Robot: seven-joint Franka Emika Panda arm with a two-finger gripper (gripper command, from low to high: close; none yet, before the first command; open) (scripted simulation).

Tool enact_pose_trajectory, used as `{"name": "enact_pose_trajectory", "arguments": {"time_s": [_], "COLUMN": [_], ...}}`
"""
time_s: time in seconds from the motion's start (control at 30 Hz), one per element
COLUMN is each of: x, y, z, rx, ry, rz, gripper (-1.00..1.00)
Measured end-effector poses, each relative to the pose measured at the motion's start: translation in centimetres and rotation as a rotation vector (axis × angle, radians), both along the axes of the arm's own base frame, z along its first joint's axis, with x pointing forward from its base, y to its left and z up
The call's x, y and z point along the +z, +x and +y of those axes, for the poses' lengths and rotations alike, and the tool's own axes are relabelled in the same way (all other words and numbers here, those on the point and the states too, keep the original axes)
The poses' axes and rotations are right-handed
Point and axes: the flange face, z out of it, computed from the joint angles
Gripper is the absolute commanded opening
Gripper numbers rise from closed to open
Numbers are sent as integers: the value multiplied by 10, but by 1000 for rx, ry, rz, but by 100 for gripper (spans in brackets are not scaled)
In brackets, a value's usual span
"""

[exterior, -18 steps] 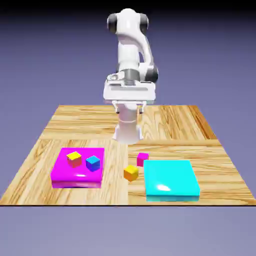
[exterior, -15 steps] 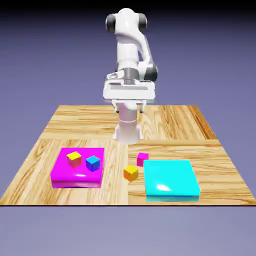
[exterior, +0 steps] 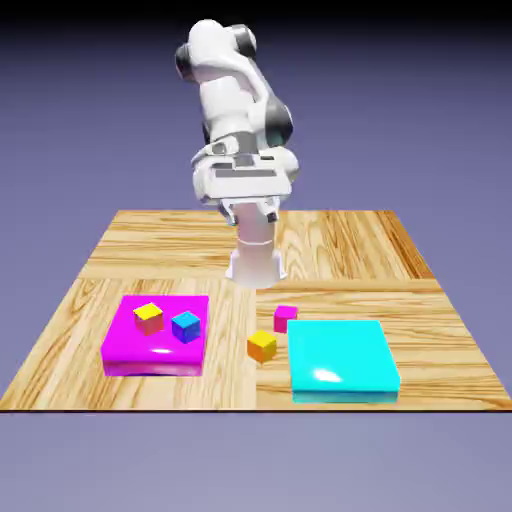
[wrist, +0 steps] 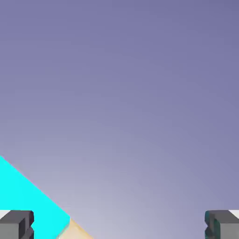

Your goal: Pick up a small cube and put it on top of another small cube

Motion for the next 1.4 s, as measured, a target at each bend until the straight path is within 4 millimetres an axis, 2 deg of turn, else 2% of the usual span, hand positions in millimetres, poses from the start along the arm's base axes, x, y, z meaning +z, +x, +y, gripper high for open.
{"name": "enact_pose_trajectory", "arguments": {"time_s": [0.27,0.53,0.77,0.97,1.23,1.3,1.4], "x": [-35,-93,-159,-223,-310,-312,-361], "y": [19,36,45,43,24,24,4], "z": [-16,-24,-24,-20,-17,-17,2], "rx": [322,666,983,1260,1627,1636,1635], "ry": [-47,-64,-48,-6,99,102,101], "rz": [43,88,126,160,205,206,206], "gripper": [0,0,0,0,0,0,0]}}
